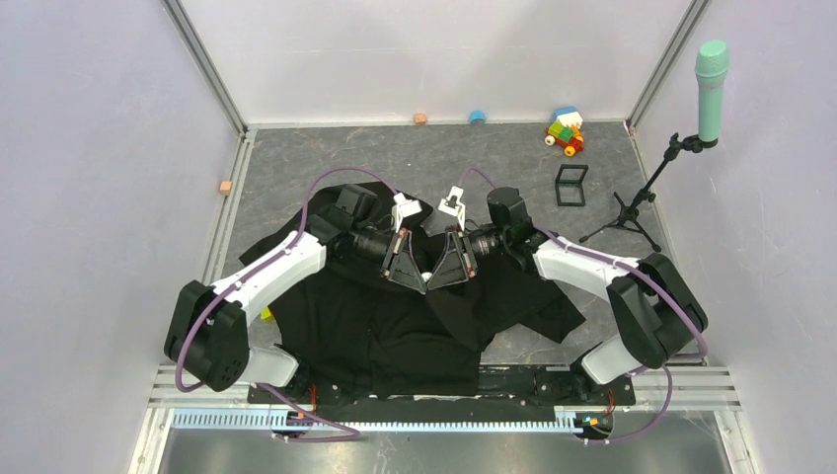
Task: Pin the brooch onto the clothing
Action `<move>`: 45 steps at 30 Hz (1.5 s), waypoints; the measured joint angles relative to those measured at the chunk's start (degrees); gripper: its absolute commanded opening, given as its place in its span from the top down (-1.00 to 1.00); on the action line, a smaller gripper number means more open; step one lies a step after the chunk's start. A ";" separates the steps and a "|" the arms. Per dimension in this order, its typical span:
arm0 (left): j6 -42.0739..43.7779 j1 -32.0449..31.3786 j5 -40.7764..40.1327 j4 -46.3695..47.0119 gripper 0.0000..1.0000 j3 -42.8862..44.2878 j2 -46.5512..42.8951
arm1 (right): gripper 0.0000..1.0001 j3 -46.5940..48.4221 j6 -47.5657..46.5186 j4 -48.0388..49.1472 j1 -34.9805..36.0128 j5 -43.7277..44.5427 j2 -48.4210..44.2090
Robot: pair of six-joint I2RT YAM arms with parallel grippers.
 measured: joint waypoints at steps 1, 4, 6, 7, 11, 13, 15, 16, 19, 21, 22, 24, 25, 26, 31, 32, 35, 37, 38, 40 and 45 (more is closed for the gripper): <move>0.02 -0.09 -0.13 -0.35 0.95 0.13 0.00 | 0.47 0.17 -0.22 -0.44 0.00 -0.17 0.09; 0.04 -0.35 -1.01 -0.90 0.95 0.37 0.00 | 0.48 0.87 -1.11 -2.05 0.00 -0.57 0.57; 0.07 -0.57 -1.64 -1.25 0.95 0.59 0.00 | 0.49 1.38 -1.92 -3.54 0.00 -0.57 0.76; 0.07 -0.66 -1.75 -1.42 0.95 0.68 0.00 | 0.50 1.51 -2.27 -4.04 0.00 -0.59 0.76; 0.07 -1.03 -2.73 -1.81 0.95 0.98 0.00 | 0.51 2.23 -3.52 -6.27 0.00 -0.57 0.90; 0.20 -1.11 -3.10 -2.29 0.95 1.22 0.00 | 0.53 3.06 -4.37 -7.91 0.02 -0.55 1.22; 0.50 -1.11 -3.54 -2.99 0.95 1.55 0.02 | 0.54 4.04 -5.18 -9.73 0.13 -0.55 1.62; 0.68 -1.11 -3.74 -3.17 0.95 1.68 0.02 | 0.54 4.52 -5.51 -10.62 0.15 -0.55 1.79; 1.07 -1.29 -4.48 -3.67 0.95 2.03 0.02 | 0.54 5.44 -6.54 -12.63 0.20 -0.57 2.36; 1.27 -1.42 -4.79 -3.93 0.95 2.10 0.04 | 0.53 5.84 -6.91 -13.62 0.31 -0.57 2.64; 1.31 -1.51 -4.85 -4.07 0.96 2.16 0.13 | 0.52 5.97 -7.08 -13.99 0.44 -0.57 2.71; 1.36 -1.64 -4.98 -4.33 0.96 2.23 0.17 | 0.51 6.19 -7.65 -14.80 0.63 -0.59 2.82; 1.38 -1.66 -5.03 -4.48 0.96 2.29 0.24 | 0.51 6.32 -7.89 -15.15 0.66 -0.61 2.84; 1.38 -1.66 -5.03 -4.52 0.96 2.32 0.35 | 0.51 6.40 -8.22 -15.41 0.70 -0.57 2.86; 1.38 -1.92 -5.33 -4.72 0.95 2.40 1.01 | 0.47 6.49 -9.53 -16.65 0.74 -0.28 2.86; 1.40 -1.97 -5.44 -4.72 0.96 2.40 1.09 | 0.45 6.49 -9.68 -16.87 0.74 -0.11 2.86; 1.40 -1.99 -5.51 -4.70 0.95 2.40 1.36 | 0.43 6.49 -10.05 -17.18 0.74 0.46 2.84; 1.40 -1.99 -5.46 -4.70 0.96 2.40 1.75 | 0.43 6.49 -10.29 -17.51 0.74 0.79 2.84; 1.40 -1.99 -5.46 -4.70 0.95 2.40 1.90 | 0.43 6.49 -10.40 -17.75 0.74 1.05 2.84; 1.42 -1.99 -5.44 -4.70 0.95 2.47 2.21 | 0.43 6.49 -10.54 -18.05 0.74 1.42 2.82; 1.53 -1.97 -5.07 -4.70 0.95 2.64 2.58 | 0.42 6.40 -10.84 -18.23 0.74 1.64 2.58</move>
